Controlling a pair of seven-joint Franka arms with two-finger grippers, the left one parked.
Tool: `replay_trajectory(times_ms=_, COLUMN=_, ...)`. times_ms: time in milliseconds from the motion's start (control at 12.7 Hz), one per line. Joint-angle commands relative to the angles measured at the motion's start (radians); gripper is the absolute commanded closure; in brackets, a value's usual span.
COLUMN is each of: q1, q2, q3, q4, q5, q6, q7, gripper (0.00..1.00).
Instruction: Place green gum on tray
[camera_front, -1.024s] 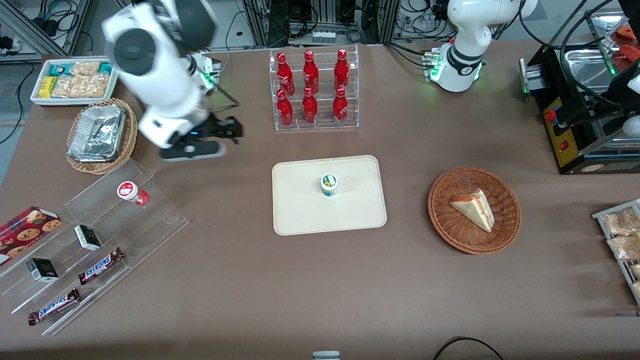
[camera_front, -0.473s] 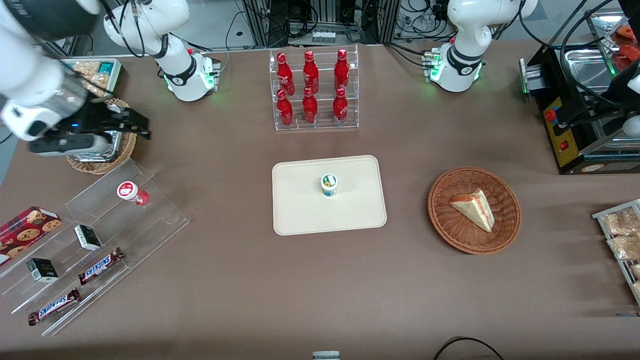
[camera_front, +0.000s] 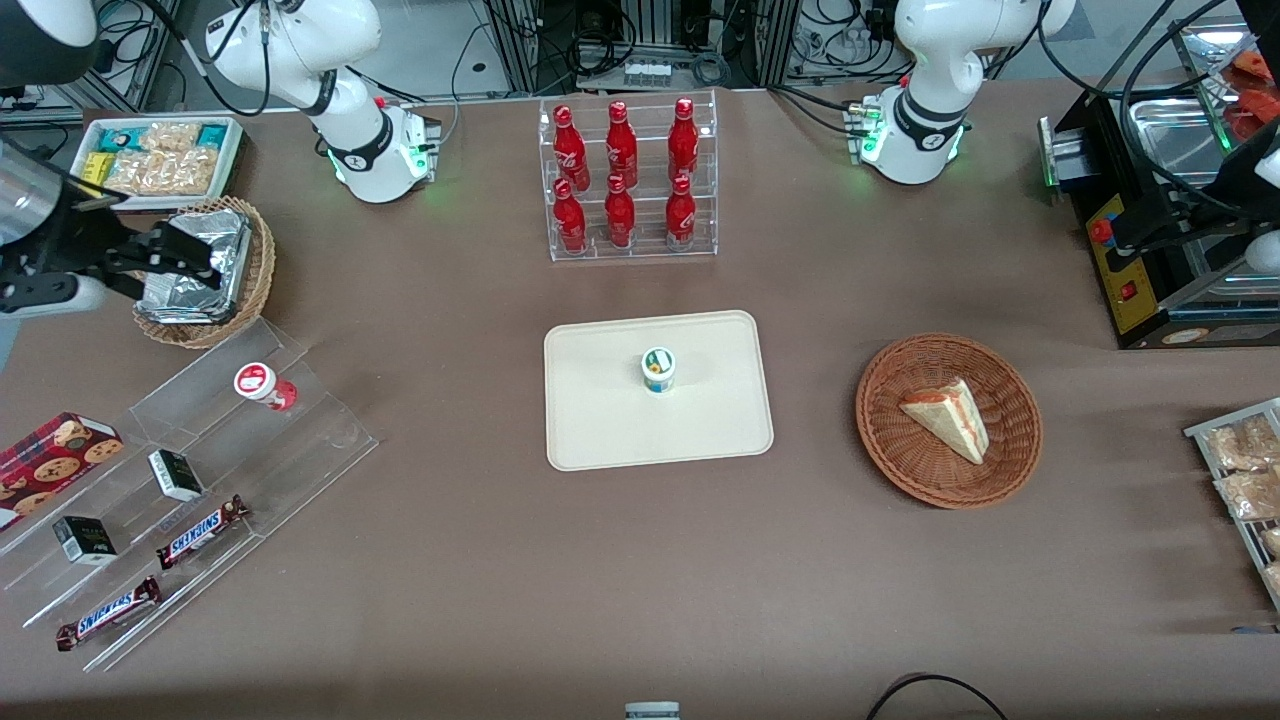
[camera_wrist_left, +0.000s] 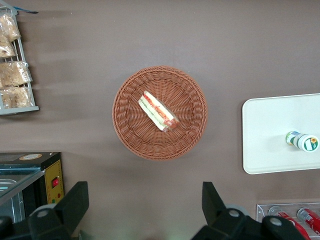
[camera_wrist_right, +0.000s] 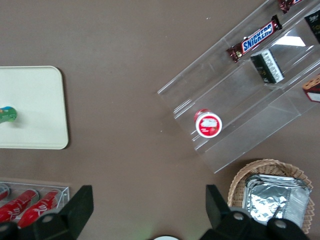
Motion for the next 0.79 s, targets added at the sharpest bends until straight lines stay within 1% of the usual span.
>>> replay_trajectory(times_ms=0, q1=-0.084, q2=0.068, q3=0.073, q4=0.111, q5=-0.017, q6=-0.059, q7=-0.046, gripper=0.00)
replay_trajectory(times_ms=236, q1=-0.179, q2=0.077, q3=0.176, q4=0.124, q5=-0.017, q6=-0.065, q7=-0.046, gripper=0.00)
replay_trajectory(times_ms=394, q1=-0.268, q2=0.091, q3=0.264, q4=0.124, q5=-0.017, q6=-0.063, q7=-0.045, gripper=0.00)
replay_trajectory(times_ms=473, q1=-0.282, q2=0.092, q3=0.285, q4=0.124, q5=-0.017, q6=-0.063, q7=-0.042, gripper=0.00)
replay_trajectory(times_ms=709, q1=-0.299, q2=0.094, q3=0.290, q4=0.122, q5=-0.012, q6=-0.063, q7=-0.042, gripper=0.00)
